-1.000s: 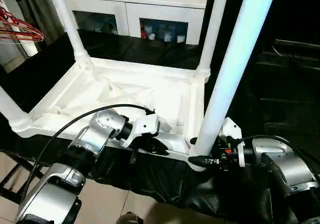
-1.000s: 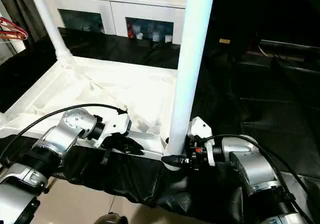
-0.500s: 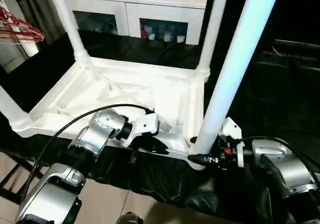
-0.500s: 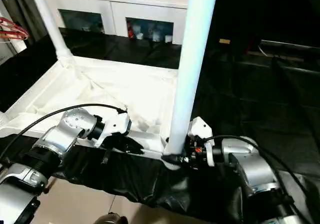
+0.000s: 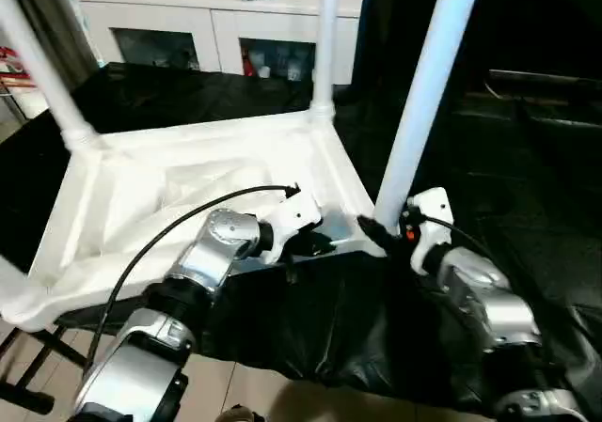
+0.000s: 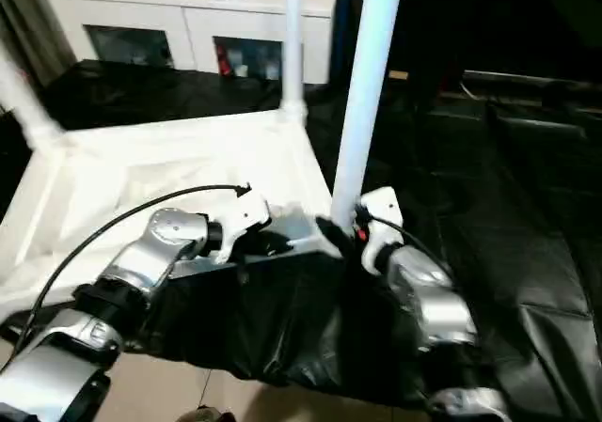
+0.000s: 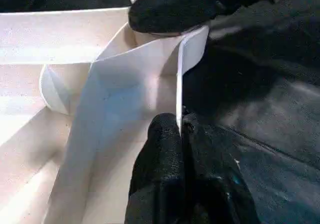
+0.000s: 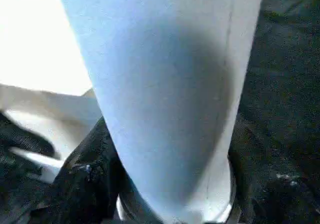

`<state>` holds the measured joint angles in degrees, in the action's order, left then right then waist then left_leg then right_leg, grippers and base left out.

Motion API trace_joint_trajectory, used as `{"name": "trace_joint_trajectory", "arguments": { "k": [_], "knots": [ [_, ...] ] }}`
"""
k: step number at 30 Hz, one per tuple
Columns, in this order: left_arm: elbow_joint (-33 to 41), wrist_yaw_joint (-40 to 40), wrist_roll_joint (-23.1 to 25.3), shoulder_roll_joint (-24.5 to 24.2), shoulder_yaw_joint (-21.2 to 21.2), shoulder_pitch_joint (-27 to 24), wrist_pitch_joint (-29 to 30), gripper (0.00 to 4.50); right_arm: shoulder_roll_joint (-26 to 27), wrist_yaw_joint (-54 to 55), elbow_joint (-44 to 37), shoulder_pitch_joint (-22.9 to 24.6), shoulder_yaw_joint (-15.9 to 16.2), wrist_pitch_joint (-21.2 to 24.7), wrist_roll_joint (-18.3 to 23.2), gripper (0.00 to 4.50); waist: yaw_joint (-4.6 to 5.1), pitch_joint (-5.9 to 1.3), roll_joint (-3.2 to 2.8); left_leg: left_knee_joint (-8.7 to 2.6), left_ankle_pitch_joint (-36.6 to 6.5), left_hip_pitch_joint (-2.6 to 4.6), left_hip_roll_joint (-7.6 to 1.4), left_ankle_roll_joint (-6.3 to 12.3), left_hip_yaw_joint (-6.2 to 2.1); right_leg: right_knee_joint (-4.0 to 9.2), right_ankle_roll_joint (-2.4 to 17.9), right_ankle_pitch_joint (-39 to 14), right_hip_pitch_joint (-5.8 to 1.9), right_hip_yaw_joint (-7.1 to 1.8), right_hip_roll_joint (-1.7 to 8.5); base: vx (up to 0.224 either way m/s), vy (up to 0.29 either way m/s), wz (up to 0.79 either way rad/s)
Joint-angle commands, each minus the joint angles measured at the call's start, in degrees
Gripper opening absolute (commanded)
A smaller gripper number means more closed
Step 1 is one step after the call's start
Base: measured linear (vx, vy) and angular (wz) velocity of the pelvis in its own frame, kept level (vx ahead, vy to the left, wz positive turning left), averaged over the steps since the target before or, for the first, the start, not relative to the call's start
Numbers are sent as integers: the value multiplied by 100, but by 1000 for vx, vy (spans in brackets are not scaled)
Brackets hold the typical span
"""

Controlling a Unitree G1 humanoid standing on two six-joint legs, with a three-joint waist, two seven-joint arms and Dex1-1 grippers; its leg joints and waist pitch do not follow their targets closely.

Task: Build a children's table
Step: Rotate leg to tighten

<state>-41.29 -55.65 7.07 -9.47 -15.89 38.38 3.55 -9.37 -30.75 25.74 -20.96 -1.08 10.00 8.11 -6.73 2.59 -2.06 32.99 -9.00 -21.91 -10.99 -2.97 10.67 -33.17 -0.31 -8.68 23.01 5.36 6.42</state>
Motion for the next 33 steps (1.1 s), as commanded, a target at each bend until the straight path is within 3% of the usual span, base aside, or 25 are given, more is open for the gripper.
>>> {"name": "trace_joint_trajectory", "arguments": {
  "k": [1, 2, 5, 10, 15, 20, 23, 28, 33],
  "knots": [
    [260, 258, -76, 499, -86, 190, -134, 0, 508, 51, 345, -52, 562, 35, -188, 257, 2, -381, 50, -436, -1946, 101, -205, -9, -114, 413, 1006, -1997, -227, -228, 299, 0, 0, 0],
    [286, 285, -37, 524, -106, 163, -141, 0, 582, 184, 455, -106, 546, -62, -243, 257, 17, -380, 48, -439, -1956, 101, -202, -21, -117, 417, 994, -2010, -237, -219, 294, 0, 0, 0],
    [380, 283, 32, 515, -196, 76, -146, 0, 715, 336, 648, -185, 492, -233, -242, 327, 38, -374, 61, -441, -2036, 111, -202, 4, -108, 428, 998, -2005, -231, -226, 290, 0, 0, 0],
    [469, 117, -5, 370, -275, -7, -137, 0, 626, 195, 593, -163, 526, -304, -257, 375, 35, -376, 44, -443, -1982, 112, -210, 44, -101, 406, 1036, -1838, -230, -239, 275, 0, 0, 0],
    [542, -266, -58, 195, -251, -57, -174, 0, 276, -510, 319, -35, 657, -433, -221, 375, 19, -388, 59, -424, -1831, 98, -211, 131, -91, 374, 1097, -1586, -265, -244, 280, 0, 0, 0],
    [568, -692, -157, 5, -276, -39, -281, 0, -174, -1687, -321, 238, 848, -298, 158, 375, -9, -406, 66, -390, -1516, 73, -224, 329, -75, 315, 1249, -1159, -277, -240, 264, 0, 0, 0],
    [547, -1002, -191, -166, -295, 3, -372, 0, -575, -2527, -752, 424, 1016, -123, 400, 375, -82, -402, 63, -378, -1530, 86, -243, 409, -62, 310, 1276, -1168, -283, -242, 262, 0, 0, 0],
    [518, -1490, -216, -414, -320, 49, -453, 0, -1185, -3639, -1090, 614, 1275, -9, 539, 375, -192, -364, 60, -406, -1934, 147, -266, 265, -58, 398, 1171, -1877, -227, -254, 291, 0, 0, 0],
    [521, -1715, -244, -520, -344, 56, -505, 0, -1381, -4029, -1201, 651, 1356, 96, 572, 375, -204, -357, 77, -434, -2007, 120, -264, 159, -87, 400, 1098, -2082, -242, -252, 303, 0, 0, 0]
  ]
}}
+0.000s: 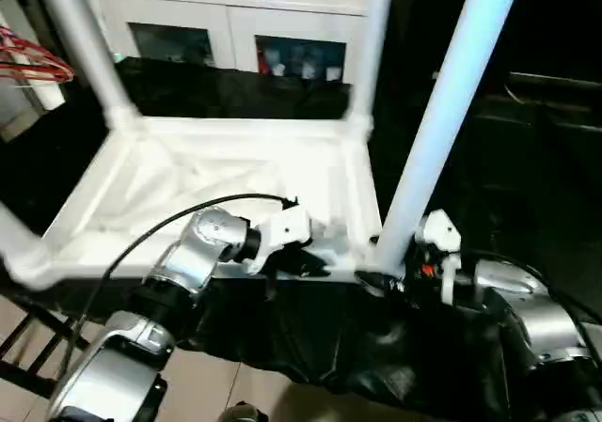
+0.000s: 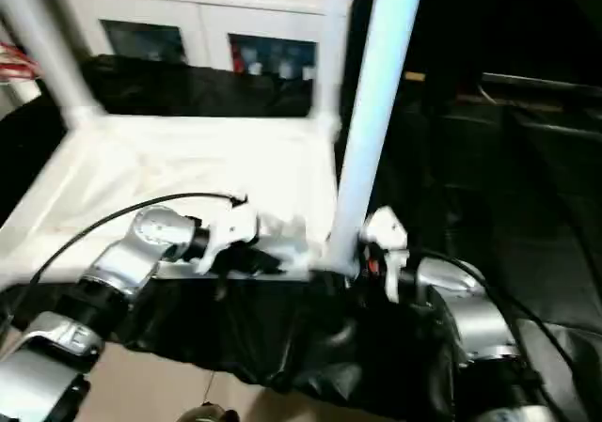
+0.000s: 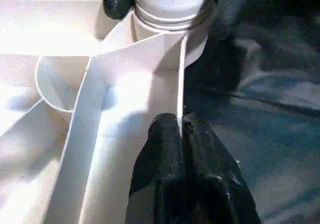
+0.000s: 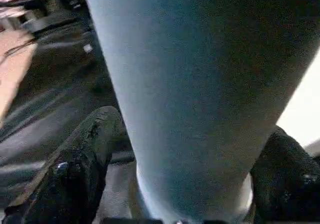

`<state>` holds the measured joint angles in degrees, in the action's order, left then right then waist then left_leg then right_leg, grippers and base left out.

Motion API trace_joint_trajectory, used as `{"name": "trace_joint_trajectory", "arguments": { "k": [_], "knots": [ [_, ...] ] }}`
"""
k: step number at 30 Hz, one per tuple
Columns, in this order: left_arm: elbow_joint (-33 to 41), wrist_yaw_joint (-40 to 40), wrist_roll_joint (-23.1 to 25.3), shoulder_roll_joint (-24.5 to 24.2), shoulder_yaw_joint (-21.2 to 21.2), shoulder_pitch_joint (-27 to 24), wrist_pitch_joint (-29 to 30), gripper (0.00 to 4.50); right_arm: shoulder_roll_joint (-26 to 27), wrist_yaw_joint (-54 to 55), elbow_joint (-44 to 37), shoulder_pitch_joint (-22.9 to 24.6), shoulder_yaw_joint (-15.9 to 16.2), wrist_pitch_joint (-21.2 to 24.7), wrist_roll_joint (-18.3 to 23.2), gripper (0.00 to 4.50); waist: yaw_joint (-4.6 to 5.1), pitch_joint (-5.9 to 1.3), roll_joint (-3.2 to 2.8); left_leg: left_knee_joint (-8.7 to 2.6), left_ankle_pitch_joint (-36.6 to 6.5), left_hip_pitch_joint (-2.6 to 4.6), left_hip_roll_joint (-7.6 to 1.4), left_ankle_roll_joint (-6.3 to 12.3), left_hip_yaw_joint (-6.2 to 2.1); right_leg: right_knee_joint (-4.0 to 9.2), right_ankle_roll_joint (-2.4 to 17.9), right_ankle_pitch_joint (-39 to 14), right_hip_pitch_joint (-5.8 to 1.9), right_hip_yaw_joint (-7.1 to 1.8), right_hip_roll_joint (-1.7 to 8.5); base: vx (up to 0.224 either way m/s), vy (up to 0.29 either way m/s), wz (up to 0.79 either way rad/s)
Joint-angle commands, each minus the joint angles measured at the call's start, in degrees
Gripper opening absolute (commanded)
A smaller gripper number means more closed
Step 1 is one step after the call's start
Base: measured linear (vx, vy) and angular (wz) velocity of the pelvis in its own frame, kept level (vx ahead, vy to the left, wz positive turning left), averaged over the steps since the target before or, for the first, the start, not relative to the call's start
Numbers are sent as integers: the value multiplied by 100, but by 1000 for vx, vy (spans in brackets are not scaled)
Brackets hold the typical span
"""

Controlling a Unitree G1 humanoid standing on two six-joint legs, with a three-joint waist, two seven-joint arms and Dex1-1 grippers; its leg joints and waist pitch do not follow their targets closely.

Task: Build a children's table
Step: Rotate leg to tighten

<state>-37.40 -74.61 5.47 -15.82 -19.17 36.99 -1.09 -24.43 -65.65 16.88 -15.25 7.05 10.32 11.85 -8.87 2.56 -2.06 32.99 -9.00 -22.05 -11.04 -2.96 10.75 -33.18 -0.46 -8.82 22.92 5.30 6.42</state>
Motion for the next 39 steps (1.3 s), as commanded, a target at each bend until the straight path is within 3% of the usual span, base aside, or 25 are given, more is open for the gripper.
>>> {"name": "trace_joint_trajectory", "arguments": {
  "k": [1, 2, 6, 7, 9, 14, 22, 27, 29, 31, 35, 38, 39],
  "knots": [
    [139, 96, -108, 75, -27, 196, -36, 0, 59, -634, -370, 84, 575, 128, 229, 375, 10, -356, 78, -435, -2009, 131, -260, 155, -96, 398, 1106, -2081, -234, -246, 302, 0, 0, 0],
    [150, 13, -131, 36, -36, 192, -24, 0, 17, -695, -401, 79, 598, 173, 249, 349, 5, -356, 79, -434, -2008, 136, -259, 156, -96, 404, 1100, -2098, -233, -247, 304, 0, 0, 0],
    [151, -216, -164, -100, -43, 186, -44, 0, -78, -865, -476, 41, 656, 296, 292, 320, -2, -364, 80, -428, -1924, 125, -259, 168, -95, 390, 1127, -2027, -232, -250, 308, 0, 0, 0],
    [144, -260, -163, -126, -41, 186, -56, 0, -97, -911, -488, 34, 668, 317, 302, 309, 0, -368, 111, -427, -1890, 125, -263, 176, -93, 387, 1132, -1992, -234, -249, 306, 0, 0, 0],
    [139, -313, -169, -168, -36, 178, -76, 0, -105, -996, -516, 29, 699, 349, 304, 291, -8, -369, 90, -422, -1830, 126, -265, 183, -90, 371, 1165, -1907, -228, -252, 306, 0, 0, 0],
    [136, -247, -217, -171, 18, 163, -65, 0, -57, -958, -534, 33, 721, 344, 296, 264, -27, -374, 93, -416, -1777, 126, -264, 186, -86, 355, 1201, -1819, -230, -251, 308, 0, 0, 0],
    [22, 489, -238, 95, 274, 259, 87, 0, 313, -244, -192, -67, 458, 211, 202, 255, -1, -361, 87, -425, -1914, 132, -252, 97, -97, 391, 1123, -2104, -215, -243, 321, 0, 0, 0],
    [-270, 1519, -78, 496, 425, 493, 216, 0, 980, 1701, 954, -573, 126, -29, -436, 254, 156, -339, 101, -446, -2154, 131, -208, -116, -144, 457, 890, -2725, -210, -199, 335, 0, 0, 0],
    [-335, 1801, -28, 634, 441, 554, 256, 0, 1169, 2305, 1308, -738, 26, -76, -575, 253, 198, -343, 105, -442, -2170, 140, -201, -108, -141, 479, 869, -2721, -195, -202, 330, 0, 0, 0],
    [-444, 2223, 81, 832, 430, 632, 255, 0, 1461, 3069, 1692, -955, -198, -89, -600, 252, 254, -347, 98, -436, -2131, 145, -193, -75, -130, 480, 916, -2567, -180, -209, 309, 0, 0, 0],
    [-596, 2785, 268, 1139, 361, 670, 137, 0, 1912, 4269, 2225, -1285, -535, -243, -737, 252, 254, -374, 84, -428, -1904, 130, -198, -24, -113, 437, 997, -2155, -199, -223, 301, 0, 0, 0],
    [-648, 2896, 348, 1214, 298, 665, 62, 0, 2011, 4525, 2370, -1360, -533, -483, -843, 252, 257, -397, 65, -415, -1669, 112, -196, 33, -95, 381, 1113, -1611, -215, -231, 276, 0, 0, 0],
    [-659, 2914, 366, 1227, 279, 661, 42, 0, 2028, 4571, 2397, -1372, -511, -557, -887, 308, 250, -404, 74, -408, -1630, 108, -191, 58, -91, 367, 1133, -1505, -231, -228, 273, 0, 0, 0]
  ]
}}
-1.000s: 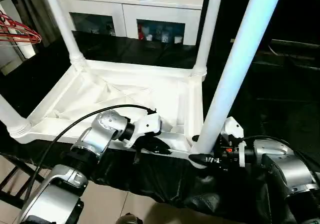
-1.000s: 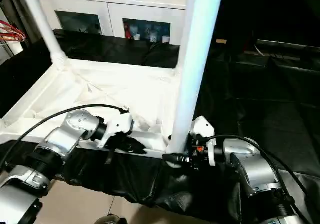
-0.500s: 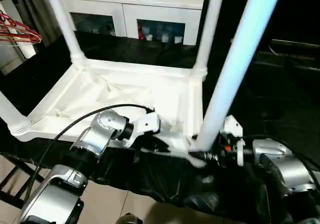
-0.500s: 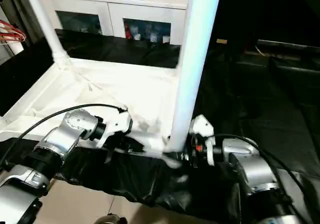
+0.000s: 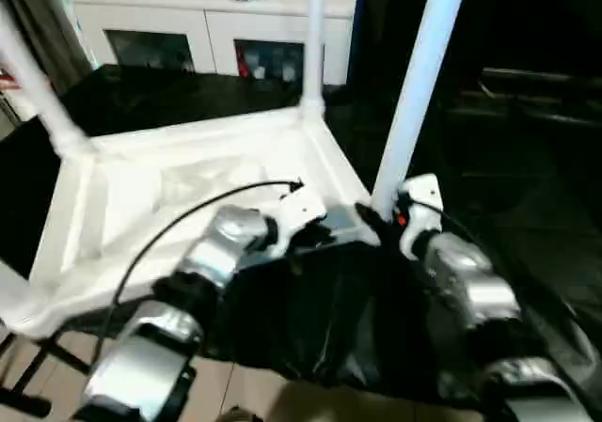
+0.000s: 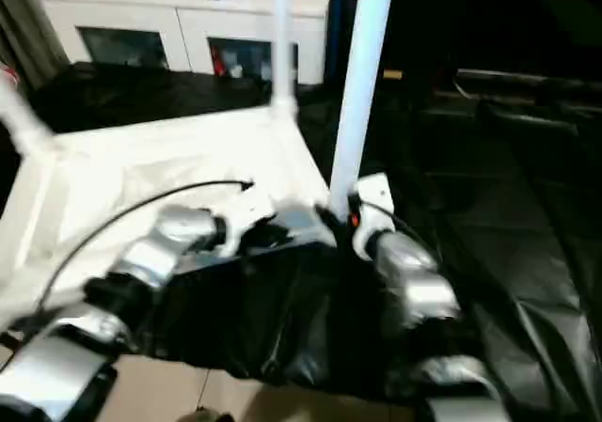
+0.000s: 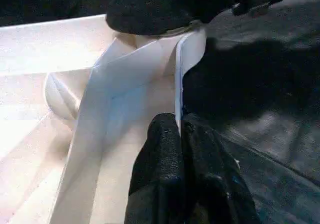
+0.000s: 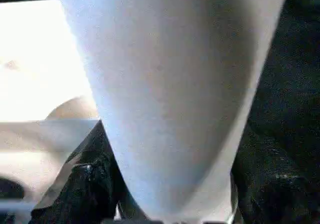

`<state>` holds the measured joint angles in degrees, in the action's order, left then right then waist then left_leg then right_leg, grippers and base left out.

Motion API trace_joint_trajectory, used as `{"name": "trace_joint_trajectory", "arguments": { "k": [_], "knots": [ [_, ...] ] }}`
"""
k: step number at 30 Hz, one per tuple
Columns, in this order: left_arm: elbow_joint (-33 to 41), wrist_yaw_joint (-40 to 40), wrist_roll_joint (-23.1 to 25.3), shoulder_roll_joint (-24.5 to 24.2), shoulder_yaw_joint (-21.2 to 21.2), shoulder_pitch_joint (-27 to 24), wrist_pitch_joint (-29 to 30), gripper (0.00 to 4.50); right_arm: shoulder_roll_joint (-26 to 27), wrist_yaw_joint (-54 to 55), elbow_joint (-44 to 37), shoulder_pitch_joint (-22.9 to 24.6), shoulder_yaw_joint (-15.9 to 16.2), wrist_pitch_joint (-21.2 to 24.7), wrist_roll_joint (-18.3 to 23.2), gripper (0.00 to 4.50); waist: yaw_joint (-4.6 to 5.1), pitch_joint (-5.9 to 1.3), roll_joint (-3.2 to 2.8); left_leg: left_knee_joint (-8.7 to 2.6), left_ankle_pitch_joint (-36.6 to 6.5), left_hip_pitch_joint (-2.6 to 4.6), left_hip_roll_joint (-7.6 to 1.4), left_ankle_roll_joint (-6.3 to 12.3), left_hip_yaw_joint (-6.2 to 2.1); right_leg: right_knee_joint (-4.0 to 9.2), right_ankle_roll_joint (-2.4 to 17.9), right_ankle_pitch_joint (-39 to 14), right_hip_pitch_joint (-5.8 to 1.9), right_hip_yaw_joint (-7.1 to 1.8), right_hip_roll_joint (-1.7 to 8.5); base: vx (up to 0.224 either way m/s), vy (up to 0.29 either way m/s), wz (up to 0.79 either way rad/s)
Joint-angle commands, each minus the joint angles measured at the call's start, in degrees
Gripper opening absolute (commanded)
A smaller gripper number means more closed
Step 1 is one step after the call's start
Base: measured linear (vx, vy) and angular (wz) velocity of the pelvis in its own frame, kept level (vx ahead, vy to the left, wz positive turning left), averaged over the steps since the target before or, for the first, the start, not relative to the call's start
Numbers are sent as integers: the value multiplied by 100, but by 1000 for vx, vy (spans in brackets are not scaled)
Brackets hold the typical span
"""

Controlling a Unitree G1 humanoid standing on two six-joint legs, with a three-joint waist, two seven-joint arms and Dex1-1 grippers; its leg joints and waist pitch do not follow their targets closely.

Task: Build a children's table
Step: Rotate leg to tighten

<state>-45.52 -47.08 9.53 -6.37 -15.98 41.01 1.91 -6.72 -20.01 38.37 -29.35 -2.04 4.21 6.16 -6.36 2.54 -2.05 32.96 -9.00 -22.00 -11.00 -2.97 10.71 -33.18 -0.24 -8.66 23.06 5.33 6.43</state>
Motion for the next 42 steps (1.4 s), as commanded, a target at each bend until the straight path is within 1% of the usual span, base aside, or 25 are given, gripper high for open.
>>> {"name": "trace_joint_trajectory", "arguments": {
  "k": [1, 3, 4, 5, 6, 10, 11, 13, 14, 15, 16, 17, 18, 19, 20, 21, 25, 29, 32, 33, 34, 35, 36, 40, 42],
  "knots": [
    [140, 159, -28, 286, -74, 249, -288, 0, 296, 43, 278, 36, 381, -32, -309, 322, -19, -416, 67, -385, -1483, 100, -191, 145, -77, 339, 1157, -1287, -254, -233, 277, 0, 0, 0],
    [118, 138, -28, 273, -91, 233, -334, 0, 341, 65, 298, 40, 308, -98, -216, 322, -18, -425, 71, -376, -1367, 81, -187, 210, -74, 312, 1207, -1113, -276, -230, 272, 0, 0, 0],
    [118, 138, -28, 272, -91, 233, -334, 0, 341, 65, 298, 40, 307, -98, -216, 347, -26, -428, 35, -372, -1341, 85, -189, 223, -80, 304, 1226, -1055, -273, -231, 275, 0, 0, 0],
    [117, 126, -30, 265, -88, 230, -345, 0, 336, 63, 292, 44, 309, -113, -218, 347, -13, -423, 52, -375, -1331, 80, -189, 248, -75, 300, 1251, -977, -279, -228, 259, 0, 0, 0],
    [115, 76, -36, 230, -94, 216, -407, 0, 269, 29, 249, 63, 351, -218, -291, 368, -18, -418, 40, -377, -1389, 89, -191, 255, -75, 304, 1263, -1005, -277, -226, 262, 0, 0, 0],
    [121, 36, -40, 181, -106, 183, -515, 0, 75, -155, 37, 176, 429, -373, -371, 368, -24, -405, 59, -393, -1611, 102, -198, 215, -76, 337, 1208, -1264, -279, -227, 264, 0, 0, 0],
    [143, 11, -47, 165, -98, 164, -519, 0, -30, -309, -131, 265, 439, -356, -342, 368, -30, -399, 77, -391, -1612, 100, -195, 227, -69, 345, 1189, -1277, -281, -233, 263, 0, 0, 0],
    [172, -37, -56, 142, -97, 137, -543, 0, -158, -509, -325, 372, 424, -346, -298, 368, -42, -398, 69, -394, -1614, 94, -202, 238, -74, 344, 1174, -1335, -279, -237, 275, 0, 0, 0],
    [226, -104, -78, 113, -96, 93, -546, 0, -374, -823, -626, 545, 391, -319, -195, 368, -62, -400, 79, -388, -1603, 104, -206, 260, -70, 354, 1147, -1331, -279, -236, 267, 0, 0, 0],
    [271, -176, -99, 86, -104, 51, -573, 0, -571, -1103, -895, 706, 344, -320, -84, 368, -95, -399, 90, -376, -1576, 114, -211, 329, -62, 355, 1124, -1248, -286, -245, 260, 0, 0, 0],
    [275, -181, -100, 83, -105, 48, -577, 0, -589, -1129, -920, 721, 337, -316, -69, 368, -121, -405, 90, -370, -1529, 108, -223, 360, -68, 338, 1138, -1169, -290, -249, 269, 0, 0, 0],
    [337, -247, -114, 49, -122, -12, -628, 0, -892, -1587, -1362, 978, 201, -234, 222, 368, -150, -398, 97, -368, -1468, 80, -221, 443, -72, 335, 1130, -1082, -316, -244, 263, 0, 0, 0],
    [355, -259, -120, 40, -124, -35, -642, 0, -1023, -1804, -1572, 1095, 126, -172, 390, 368, -171, -404, 101, -360, -1443, 82, -226, 471, -68, 327, 1127, -1061, -312, -247, 267, 0, 0, 0],
    [367, -278, -132, 36, -126, -51, -645, 0, -1111, -1947, -1709, 1173, 77, -107, 501, 368, -185, -418, 102, -349, -1376, 76, -226, 523, -71, 307, 1170, -972, -313, -243, 274, 0, 0, 0],
    [376, -303, -148, 33, -126, -67, -640, 0, -1198, -2078, -1840, 1248, 31, -39, 603, 368, -183, -412, 94, -348, -1371, 77, -223, 541, -68, 312, 1194, -971, -304, -240, 267, 0, 0, 0],
    [387, -323, -165, 27, -126, -89, -635, 0, -1337, -2229, -2014, 1358, -41, 6, 715, 368, -191, -407, 106, -344, -1391, 76, -222, 550, -67, 324, 1208, -1097, -300, -233, 273, 0, 0, 0],
    [419, -378, -193, 2, -124, -136, -657, 0, -1630, -2438, -2238, 1528, -290, 86, 917, 368, -195, -398, 119, -348, -1404, 71, -223, 520, -71, 347, 1187, -1297, -297, -230, 280, 0, 0, 0],
    [500, -490, -216, -15, -134, -200, -705, 0, -1838, -2586, -2562, 1744, -326, 236, 1025, 368, -205, -394, 132, -349, -1406, 69, -218, 505, -74, 365, 1114, -1452, -293, -225, 276, 0, 0, 0],
    [568, -595, -214, -59, -210, -256, -762, 0, -1860, -2436, -2552, 1768, -371, 226, 941, 368, -197, -391, 130, -356, -1416, 71, -222, 464, -76, 379, 1090, -1561, -275, -226, 285, 0, 0, 0],
    [647, -743, -251, -90, -268, -311, -726, 0, -1899, -2299, -2449, 1748, -348, 166, 798, 368, -195, -392, 129, -360, -1425, 77, -224, 436, -77, 376, 1085, -1584, -269, -225, 282, 0, 0, 0],
    [653, -750, -252, -92, -270, -314, -722, 0, -1901, -2299, -2444, 1746, -347, 158, 791, 368, -190, -390, 132, -359, -1424, 72, -221, 427, -76, 377, 1081, -1587, -269, -226, 281, 0, 0, 0],
    [696, -798, -254, -106, -282, -339, -690, 0, -1918, -2314, -2416, 1736, -338, 104, 755, 368, -195, -385, 128, -360, -1466, 86, -221, 414, -70, 391, 1075, -1647, -262, -228, 284, 0, 0, 0],
    [701, -830, -256, -111, -284, -342, -655, 0, -1912, -2392, -2438, 1735, -348, 176, 843, 386, -199, -385, 125, -353, -1510, 94, -219, 416, -64, 393, 1083, -1654, -254, -232, 280, 0, 0, 0],
    [725, -992, -257, -190, -298, -348, -563, 0, -1983, -2724, -2696, 1792, -272, 453, 1107, 403, -204, -390, 119, -357, -1472, 75, -221, 451, -77, 377, 1075, -1568, -277, -224, 277, 0, 0, 0],
    [736, -1056, -250, -231, -317, -347, -547, 0, -2004, -2784, -2722, 1788, -235, 505, 1132, 438, -210, -394, 119, -355, -1421, 72, -225, 464, -78, 365, 1090, -1496, -280, -224, 276, 0, 0, 0]
  ]
}}
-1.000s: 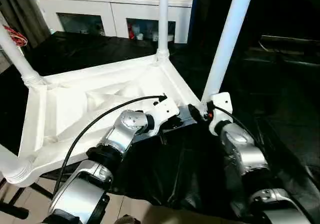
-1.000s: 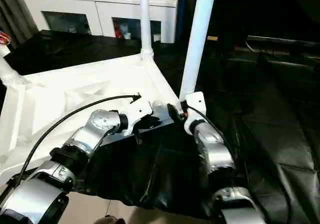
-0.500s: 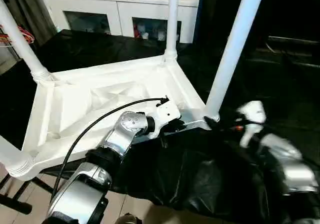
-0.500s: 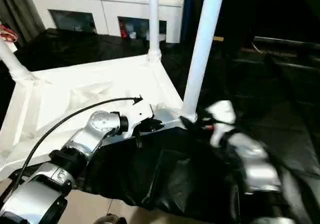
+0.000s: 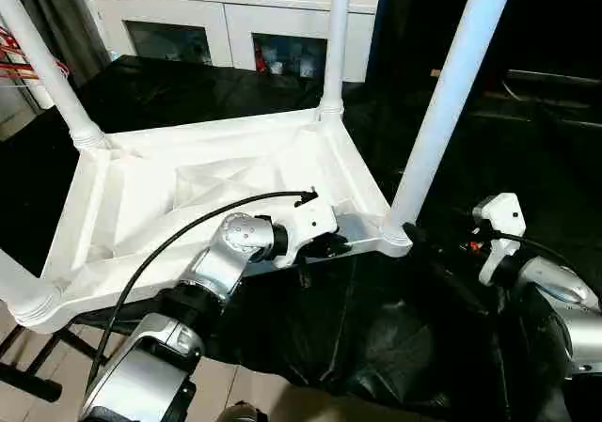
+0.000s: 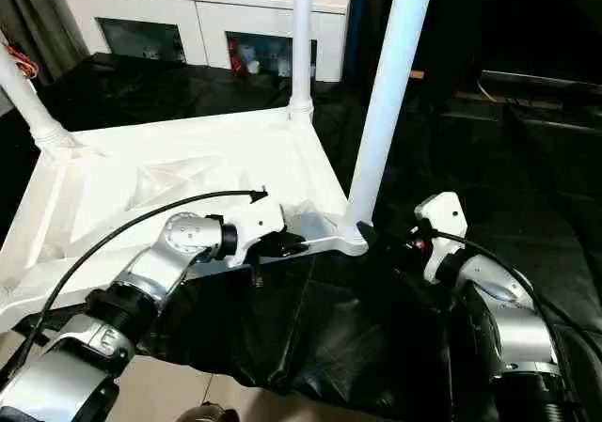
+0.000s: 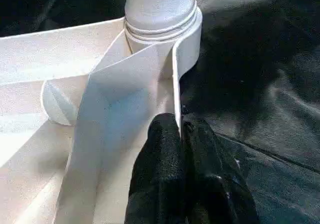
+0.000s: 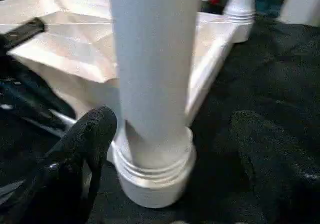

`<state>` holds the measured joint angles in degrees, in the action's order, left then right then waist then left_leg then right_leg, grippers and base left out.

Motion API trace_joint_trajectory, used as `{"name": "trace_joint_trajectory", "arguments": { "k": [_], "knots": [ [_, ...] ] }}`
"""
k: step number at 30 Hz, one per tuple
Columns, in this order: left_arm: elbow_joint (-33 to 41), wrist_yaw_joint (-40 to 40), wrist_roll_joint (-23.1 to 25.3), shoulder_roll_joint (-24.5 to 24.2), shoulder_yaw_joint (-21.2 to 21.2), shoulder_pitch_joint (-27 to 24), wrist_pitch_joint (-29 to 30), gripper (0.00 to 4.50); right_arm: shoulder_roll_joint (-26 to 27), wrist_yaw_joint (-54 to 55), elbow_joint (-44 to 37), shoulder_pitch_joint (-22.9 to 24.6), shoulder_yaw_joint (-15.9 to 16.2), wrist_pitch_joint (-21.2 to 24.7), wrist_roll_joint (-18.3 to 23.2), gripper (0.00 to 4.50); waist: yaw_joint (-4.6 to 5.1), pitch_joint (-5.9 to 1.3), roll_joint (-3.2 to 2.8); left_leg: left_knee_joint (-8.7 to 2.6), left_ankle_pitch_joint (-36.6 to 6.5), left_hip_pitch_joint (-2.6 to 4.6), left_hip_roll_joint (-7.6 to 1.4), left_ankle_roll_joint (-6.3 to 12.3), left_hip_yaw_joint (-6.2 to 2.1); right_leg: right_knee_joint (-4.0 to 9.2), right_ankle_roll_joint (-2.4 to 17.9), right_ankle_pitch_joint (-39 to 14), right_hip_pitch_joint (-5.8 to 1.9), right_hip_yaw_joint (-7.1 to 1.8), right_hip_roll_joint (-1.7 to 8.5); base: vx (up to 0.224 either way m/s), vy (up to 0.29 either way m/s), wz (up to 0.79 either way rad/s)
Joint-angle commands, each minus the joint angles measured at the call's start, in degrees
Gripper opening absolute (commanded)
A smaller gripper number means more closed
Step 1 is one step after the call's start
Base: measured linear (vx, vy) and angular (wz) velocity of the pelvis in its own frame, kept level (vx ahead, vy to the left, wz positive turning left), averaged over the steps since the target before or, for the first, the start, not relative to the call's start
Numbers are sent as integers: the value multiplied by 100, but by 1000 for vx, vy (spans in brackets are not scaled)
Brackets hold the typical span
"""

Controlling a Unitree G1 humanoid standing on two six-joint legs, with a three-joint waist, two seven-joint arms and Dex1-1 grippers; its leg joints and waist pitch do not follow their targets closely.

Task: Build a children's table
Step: Rotate leg to tighten

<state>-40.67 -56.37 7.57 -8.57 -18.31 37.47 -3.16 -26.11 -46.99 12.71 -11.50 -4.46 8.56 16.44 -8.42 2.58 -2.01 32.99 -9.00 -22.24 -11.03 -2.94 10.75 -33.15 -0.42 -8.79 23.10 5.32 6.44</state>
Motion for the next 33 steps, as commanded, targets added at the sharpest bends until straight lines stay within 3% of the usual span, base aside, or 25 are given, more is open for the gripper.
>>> {"name": "trace_joint_trajectory", "arguments": {
  "k": [1, 7, 10, 17, 22, 26, 28, 32, 33],
  "knots": [
    [258, -176, -58, -34, -95, 7, -21, 0, -79, -132, -167, -3, 34, 94, 116, 438, -5, -399, 114, -357, -1409, 101, -227, 453, -79, 361, 1118, -1456, -275, -227, 277, 0, 0, 0],
    [289, -433, -19, -186, -178, 23, 12, 0, -200, -352, -196, -39, 236, 127, 1, 446, -8, -397, 119, -354, -1399, 99, -225, 433, -76, 351, 1143, -1449, -278, -228, 280, 0, 0, 0],
    [269, -647, -1, -318, -239, 76, 4, 0, -315, -457, -31, -165, 507, 78, -326, 446, -13, -390, 102, -362, -1461, 106, -223, 372, -78, 364, 1117, -1566, -274, -228, 283, 0, 0, 0],
    [417, -1148, -140, -498, -293, 36, -75, 0, -303, -683, 196, -413, 779, 52, -407, 446, -13, -391, 99, -372, -1573, 119, -236, 320, -80, 351, 1173, -1602, -269, -228, 284, 0, 0, 0],
    [554, -1464, -195, -628, -360, -37, -80, 0, -260, -1055, 316, -571, 983, 15, -403, 388, -25, -407, 89, -357, -1492, 127, -246, 342, -71, 311, 1266, -1344, -265, -233, 277, 0, 0, 0],
    [531, -1531, -175, -718, -393, -30, -129, 0, -359, -1455, 340, -633, 1195, 30, -436, 372, -48, -412, 94, -348, -1415, 115, -248, 386, -71, 285, 1306, -1210, -278, -232, 275, 0, 0, 0],
    [522, -1548, -178, -744, -397, -26, -140, 0, -399, -1549, 364, -659, 1263, 42, -449, 340, -50, -407, 100, -351, -1440, 112, -247, 381, -70, 289, 1302, -1262, -280, -235, 280, 0, 0, 0],
    [513, -1583, -149, -786, -374, -15, -147, 0, -431, -1677, 489, -758, 1382, -39, -537, 322, -47, -394, 108, -359, -1547, 118, -246, 309, -71, 320, 1227, -1560, -267, -241, 292, 0, 0, 0],
    [514, -1584, -148, -790, -374, -15, -148, 0, -422, -1693, 519, -778, 1384, -44, -542, 297, -45, -394, 131, -357, -1548, 117, -240, 303, -66, 324, 1215, -1581, -269, -241, 290, 0, 0, 0]
  ]
}}
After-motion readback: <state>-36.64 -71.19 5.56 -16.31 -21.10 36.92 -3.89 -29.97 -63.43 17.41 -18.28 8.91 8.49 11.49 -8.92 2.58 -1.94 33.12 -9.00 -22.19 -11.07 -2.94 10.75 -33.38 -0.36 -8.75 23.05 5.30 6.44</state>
